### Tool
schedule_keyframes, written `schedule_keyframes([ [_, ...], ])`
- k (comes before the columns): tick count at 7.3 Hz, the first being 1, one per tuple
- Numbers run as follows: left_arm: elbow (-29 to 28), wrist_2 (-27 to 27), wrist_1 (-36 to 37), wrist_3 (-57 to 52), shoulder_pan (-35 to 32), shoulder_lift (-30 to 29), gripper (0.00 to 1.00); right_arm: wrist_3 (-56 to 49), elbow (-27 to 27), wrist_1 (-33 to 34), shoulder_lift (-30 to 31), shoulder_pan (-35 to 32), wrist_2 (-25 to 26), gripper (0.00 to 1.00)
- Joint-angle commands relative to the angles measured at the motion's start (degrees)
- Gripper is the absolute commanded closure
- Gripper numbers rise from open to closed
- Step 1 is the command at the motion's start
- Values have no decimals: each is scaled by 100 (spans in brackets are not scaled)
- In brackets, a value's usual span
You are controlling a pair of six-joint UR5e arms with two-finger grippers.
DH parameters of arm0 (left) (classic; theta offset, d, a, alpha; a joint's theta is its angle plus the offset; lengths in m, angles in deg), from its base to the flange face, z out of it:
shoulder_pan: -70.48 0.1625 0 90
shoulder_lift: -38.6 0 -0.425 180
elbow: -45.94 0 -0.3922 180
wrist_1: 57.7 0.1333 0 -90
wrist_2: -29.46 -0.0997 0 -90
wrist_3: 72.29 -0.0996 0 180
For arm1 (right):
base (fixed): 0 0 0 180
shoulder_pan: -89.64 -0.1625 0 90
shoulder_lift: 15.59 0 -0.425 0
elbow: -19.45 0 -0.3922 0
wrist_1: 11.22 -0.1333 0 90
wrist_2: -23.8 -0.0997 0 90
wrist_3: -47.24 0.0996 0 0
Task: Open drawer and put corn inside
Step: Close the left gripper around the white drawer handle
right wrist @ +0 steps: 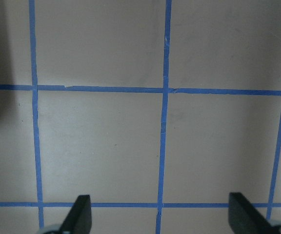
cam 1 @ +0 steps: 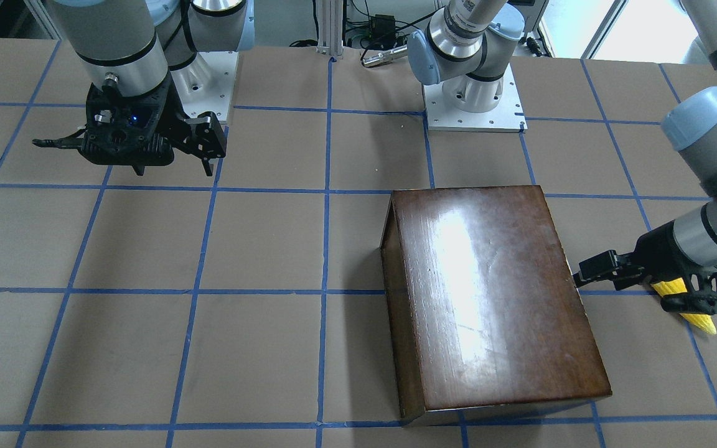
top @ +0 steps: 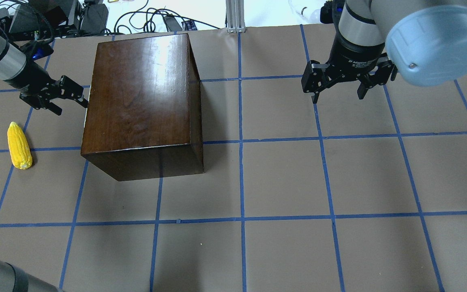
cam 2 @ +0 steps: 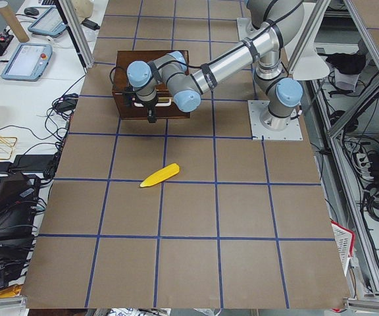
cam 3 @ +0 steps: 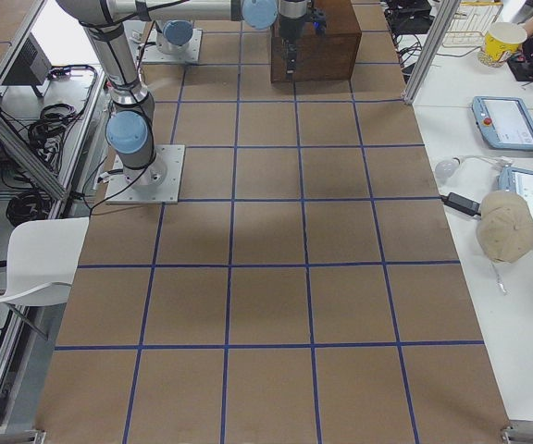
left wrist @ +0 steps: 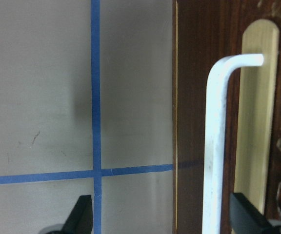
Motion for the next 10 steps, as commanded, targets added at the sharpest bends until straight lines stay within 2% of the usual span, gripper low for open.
schedule_keyframes([
  [1,-22,1,0,71,0,-55,0,0,0,0,0,0,0,0],
  [10,-4,177,0,-8,0,-169,0,0,0,0,0,0,0,0],
])
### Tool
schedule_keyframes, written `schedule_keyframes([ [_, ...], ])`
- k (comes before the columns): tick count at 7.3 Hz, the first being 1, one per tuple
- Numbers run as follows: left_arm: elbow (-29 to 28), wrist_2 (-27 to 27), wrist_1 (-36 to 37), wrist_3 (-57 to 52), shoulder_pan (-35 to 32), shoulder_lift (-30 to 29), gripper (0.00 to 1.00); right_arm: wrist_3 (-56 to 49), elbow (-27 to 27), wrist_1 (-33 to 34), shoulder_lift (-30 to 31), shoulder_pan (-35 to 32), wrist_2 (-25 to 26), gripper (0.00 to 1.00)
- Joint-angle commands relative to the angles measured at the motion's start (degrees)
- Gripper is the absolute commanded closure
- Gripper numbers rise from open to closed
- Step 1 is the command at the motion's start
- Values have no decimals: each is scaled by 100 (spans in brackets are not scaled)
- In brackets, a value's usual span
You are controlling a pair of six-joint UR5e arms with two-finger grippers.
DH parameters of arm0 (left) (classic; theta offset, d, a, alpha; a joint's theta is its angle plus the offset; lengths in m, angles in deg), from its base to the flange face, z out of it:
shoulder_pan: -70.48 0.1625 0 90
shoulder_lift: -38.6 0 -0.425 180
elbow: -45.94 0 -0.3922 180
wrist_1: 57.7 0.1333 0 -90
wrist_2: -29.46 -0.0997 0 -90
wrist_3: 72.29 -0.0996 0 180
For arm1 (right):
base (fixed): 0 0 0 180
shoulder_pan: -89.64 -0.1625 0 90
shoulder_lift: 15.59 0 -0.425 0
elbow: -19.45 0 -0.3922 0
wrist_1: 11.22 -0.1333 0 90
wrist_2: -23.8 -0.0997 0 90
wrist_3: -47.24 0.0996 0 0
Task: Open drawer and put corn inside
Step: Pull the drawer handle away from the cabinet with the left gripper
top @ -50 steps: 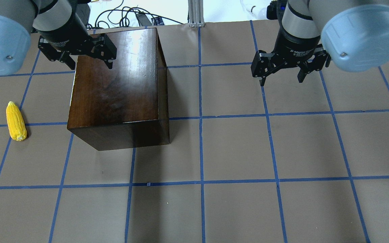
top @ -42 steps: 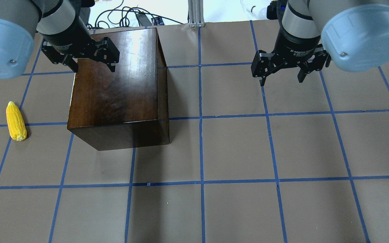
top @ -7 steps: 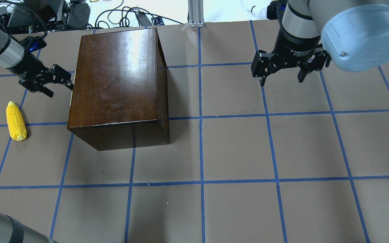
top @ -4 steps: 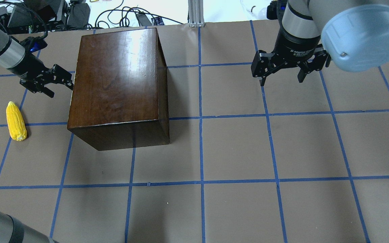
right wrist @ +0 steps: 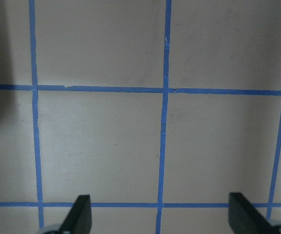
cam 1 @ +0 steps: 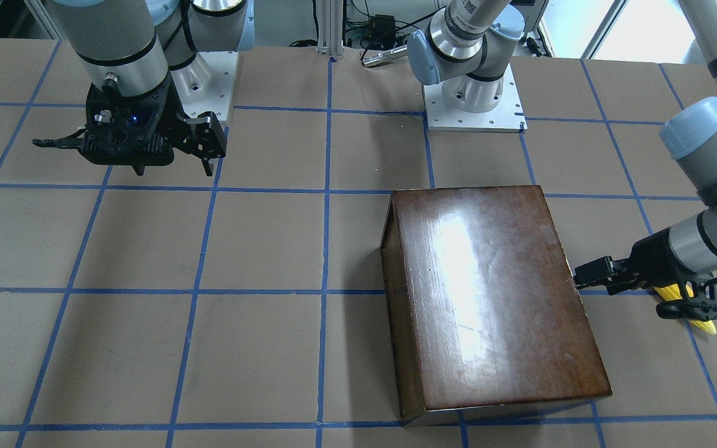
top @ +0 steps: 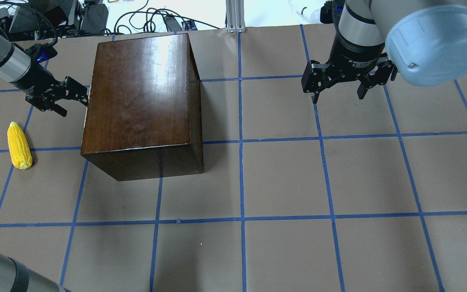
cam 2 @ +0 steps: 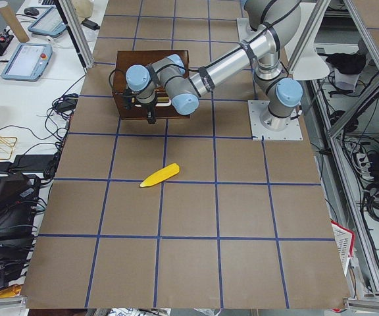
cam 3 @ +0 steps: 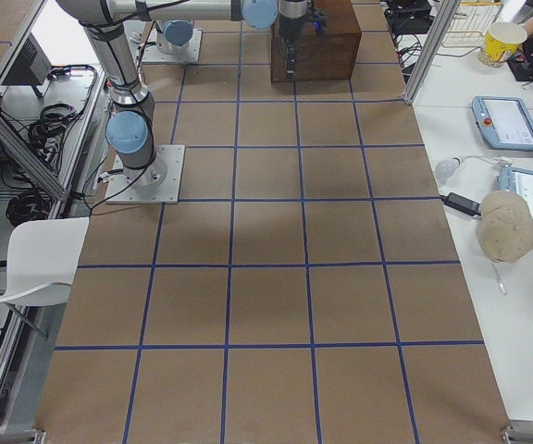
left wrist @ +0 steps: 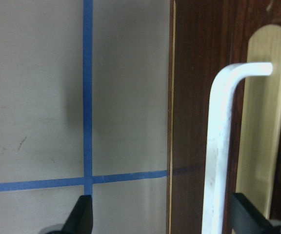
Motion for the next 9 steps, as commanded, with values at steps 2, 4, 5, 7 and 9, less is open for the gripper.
schedule_keyframes([
  [2,-2,2,113,-70,0,-119,0,0,0,0,0,0,0,0],
  [4,-54,-24,193,-80,0,-181,0,0,0,0,0,0,0,0],
  [5,-72,-41,194,-88,9,-173,0,0,0,0,0,0,0,0],
  [7,-81,-42,202,-97,210,-181,0,0,0,0,0,0,0,0],
  [9,-81,-33,194,-88,342,-190,0,0,0,0,0,0,0,0],
])
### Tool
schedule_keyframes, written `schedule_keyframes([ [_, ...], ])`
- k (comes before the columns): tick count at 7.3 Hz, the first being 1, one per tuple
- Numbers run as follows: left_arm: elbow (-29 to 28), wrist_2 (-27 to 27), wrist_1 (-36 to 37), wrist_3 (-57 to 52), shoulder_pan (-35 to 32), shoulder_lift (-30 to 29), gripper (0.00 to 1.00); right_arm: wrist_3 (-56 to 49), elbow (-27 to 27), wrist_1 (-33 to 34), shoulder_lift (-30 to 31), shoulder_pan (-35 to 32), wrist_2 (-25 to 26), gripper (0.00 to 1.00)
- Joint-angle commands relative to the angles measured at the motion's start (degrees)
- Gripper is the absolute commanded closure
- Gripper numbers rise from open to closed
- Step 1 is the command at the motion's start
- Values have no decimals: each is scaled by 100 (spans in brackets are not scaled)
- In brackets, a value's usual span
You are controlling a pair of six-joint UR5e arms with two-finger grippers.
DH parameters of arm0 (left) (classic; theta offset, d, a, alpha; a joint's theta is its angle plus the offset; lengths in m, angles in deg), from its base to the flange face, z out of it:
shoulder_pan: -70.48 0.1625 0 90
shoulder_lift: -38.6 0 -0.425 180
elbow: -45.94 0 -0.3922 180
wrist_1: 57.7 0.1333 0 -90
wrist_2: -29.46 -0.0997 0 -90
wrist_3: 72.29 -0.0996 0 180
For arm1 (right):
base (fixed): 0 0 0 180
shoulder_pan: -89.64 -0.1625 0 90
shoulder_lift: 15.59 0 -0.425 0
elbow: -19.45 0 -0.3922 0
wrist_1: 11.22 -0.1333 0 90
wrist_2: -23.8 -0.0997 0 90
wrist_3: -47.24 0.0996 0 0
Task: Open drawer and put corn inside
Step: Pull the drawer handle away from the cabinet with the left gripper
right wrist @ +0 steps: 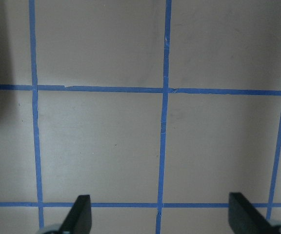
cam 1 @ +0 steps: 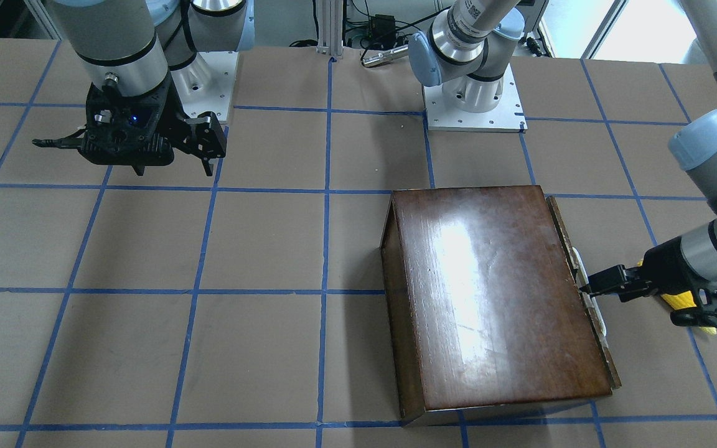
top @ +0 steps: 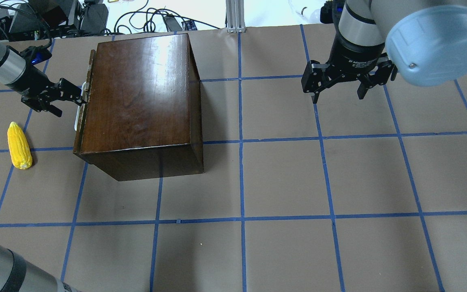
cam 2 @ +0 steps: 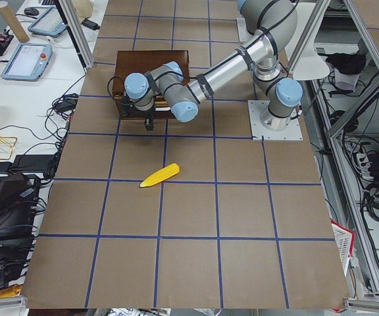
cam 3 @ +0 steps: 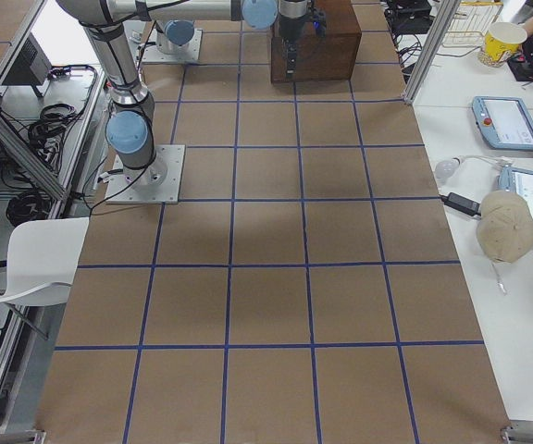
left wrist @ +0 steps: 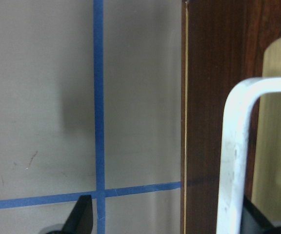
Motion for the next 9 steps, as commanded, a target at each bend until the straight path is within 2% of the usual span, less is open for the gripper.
schedule_keyframes([
  [1,1,2,-7,2,162,-7,0,0,0,0,0,0,0,0],
  [9,-7,-24,2,-481,637,-16,0,0,0,0,0,0,0,0],
])
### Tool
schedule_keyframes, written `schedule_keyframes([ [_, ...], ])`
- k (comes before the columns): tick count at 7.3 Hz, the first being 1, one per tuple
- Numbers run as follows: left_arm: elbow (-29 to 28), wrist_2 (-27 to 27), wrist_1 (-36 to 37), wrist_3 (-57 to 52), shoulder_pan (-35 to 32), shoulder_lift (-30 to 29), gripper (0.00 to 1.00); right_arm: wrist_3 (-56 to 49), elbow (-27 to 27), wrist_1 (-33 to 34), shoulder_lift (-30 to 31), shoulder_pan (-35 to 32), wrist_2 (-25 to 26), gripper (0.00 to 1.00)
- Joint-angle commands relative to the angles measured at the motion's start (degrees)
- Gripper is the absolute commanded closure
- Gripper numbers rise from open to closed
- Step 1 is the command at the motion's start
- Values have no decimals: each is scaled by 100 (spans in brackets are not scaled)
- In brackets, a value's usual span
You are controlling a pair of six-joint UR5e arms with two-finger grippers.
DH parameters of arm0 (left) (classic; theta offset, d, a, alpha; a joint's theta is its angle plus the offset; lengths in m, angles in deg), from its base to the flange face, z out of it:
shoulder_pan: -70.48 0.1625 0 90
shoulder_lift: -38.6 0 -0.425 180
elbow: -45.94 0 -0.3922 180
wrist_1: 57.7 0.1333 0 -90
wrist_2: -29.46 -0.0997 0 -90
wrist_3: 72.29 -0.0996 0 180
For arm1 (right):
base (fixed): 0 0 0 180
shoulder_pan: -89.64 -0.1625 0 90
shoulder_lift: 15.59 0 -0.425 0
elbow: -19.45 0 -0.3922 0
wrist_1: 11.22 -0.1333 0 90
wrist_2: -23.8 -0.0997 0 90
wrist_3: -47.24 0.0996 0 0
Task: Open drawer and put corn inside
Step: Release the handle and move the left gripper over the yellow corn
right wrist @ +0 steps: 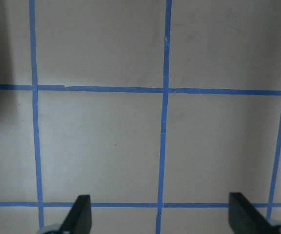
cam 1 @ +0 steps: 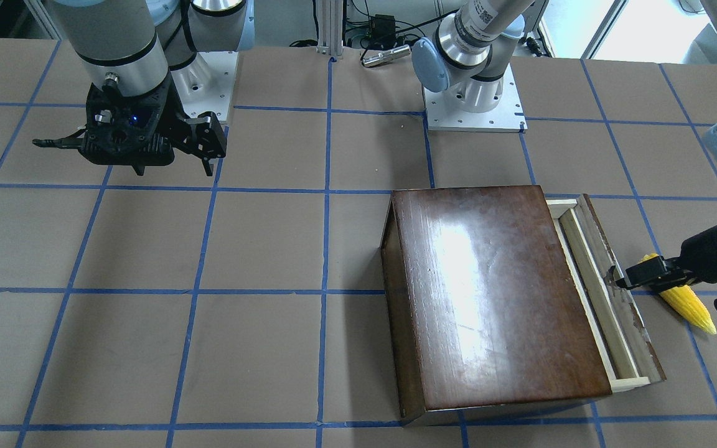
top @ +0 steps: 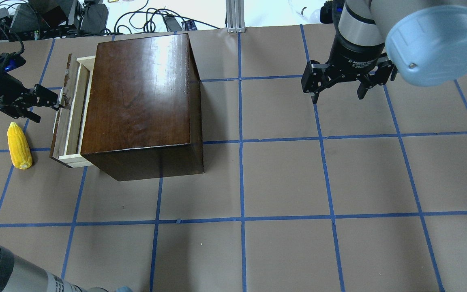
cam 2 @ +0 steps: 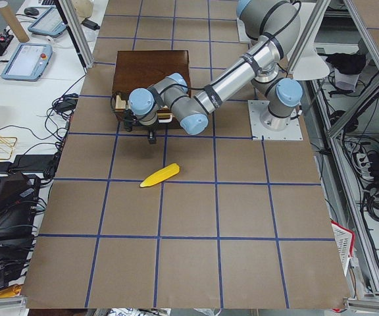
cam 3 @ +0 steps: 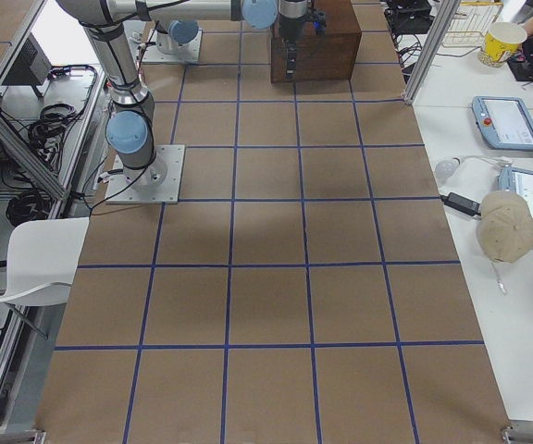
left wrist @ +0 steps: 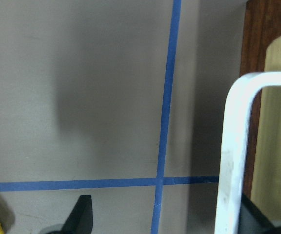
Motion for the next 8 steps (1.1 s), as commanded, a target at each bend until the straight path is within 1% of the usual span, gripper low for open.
schedule_keyframes([
  [1,-3,-3,2,-59,49,-6,0,0,0,0,0,2,0,0],
  [5,-29,-11,-7,-50,58,-6,0,0,0,0,0,2,0,0],
  [8,-55,-20,-7,-50,67,143,0,0,0,0,0,2,0,0],
])
